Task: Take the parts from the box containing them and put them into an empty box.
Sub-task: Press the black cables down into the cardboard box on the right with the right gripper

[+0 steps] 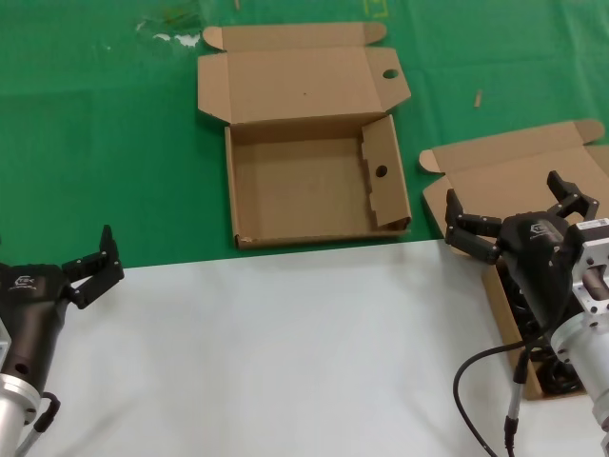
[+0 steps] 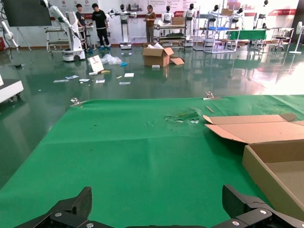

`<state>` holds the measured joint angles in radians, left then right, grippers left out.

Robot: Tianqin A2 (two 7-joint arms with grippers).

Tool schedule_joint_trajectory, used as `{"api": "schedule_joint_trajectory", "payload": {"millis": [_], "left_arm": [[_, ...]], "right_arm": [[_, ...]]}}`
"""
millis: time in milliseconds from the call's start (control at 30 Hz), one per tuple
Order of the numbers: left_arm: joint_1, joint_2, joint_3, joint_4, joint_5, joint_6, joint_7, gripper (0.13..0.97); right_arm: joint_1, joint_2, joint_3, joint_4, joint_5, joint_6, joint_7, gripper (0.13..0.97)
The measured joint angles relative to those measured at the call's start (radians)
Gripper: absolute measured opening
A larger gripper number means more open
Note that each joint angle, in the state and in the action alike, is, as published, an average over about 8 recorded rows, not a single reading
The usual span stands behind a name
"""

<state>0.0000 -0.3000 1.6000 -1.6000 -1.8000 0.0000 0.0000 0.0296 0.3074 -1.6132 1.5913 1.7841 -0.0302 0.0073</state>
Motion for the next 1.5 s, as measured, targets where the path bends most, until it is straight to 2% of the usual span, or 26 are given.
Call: {"api": "schedule_joint_trajectory", "payload": {"millis": [400,600,733,833,967,1000,1200,1267,1400,1500], "left_arm": [[0.000,0.000,0.000,0.000,0.000,0.000,0.000,0.925],[0.000,0.000,0.000,0.000,0.000,0.000,0.000,0.845],[0.000,0.000,0.000,0.000,0.000,0.000,0.000,0.797],[0.000,0.000,0.000,0.000,0.000,0.000,0.000,0.732],[0.000,0.000,0.000,0.000,0.000,0.000,0.000,0.645],[0.000,0.000,0.000,0.000,0.000,0.000,0.000,0.645],[0.000,0.000,0.000,0.000,0.000,0.000,0.000,0.482],[0.000,0.000,0.000,0.000,0.000,0.000,0.000,0.428],[0.000,0.000,0.000,0.000,0.000,0.000,0.000,0.428],[0.000,0.000,0.000,0.000,0.000,0.000,0.000,0.367]], "right_arm": [[0.001,-0.006,0.006,-0.002,-0.002,-0.002,-0.006,0.966],[0.006,-0.040,0.050,-0.007,-0.014,-0.030,-0.053,0.966],[0.003,-0.015,0.051,0.005,-0.022,-0.048,-0.065,0.966],[-0.003,0.053,0.023,0.024,-0.045,-0.059,-0.032,0.966],[-0.009,0.183,-0.011,0.055,-0.120,-0.109,0.070,0.966],[-0.010,0.218,-0.015,0.063,-0.144,-0.131,0.101,0.966],[0.028,0.446,-0.036,0.091,-0.254,-0.323,0.228,0.966],[0.057,0.521,-0.051,0.090,-0.271,-0.401,0.238,0.966],[0.125,0.643,-0.089,0.072,-0.282,-0.557,0.213,0.966],[0.178,0.709,-0.123,0.051,-0.281,-0.670,0.173,0.966]]}}
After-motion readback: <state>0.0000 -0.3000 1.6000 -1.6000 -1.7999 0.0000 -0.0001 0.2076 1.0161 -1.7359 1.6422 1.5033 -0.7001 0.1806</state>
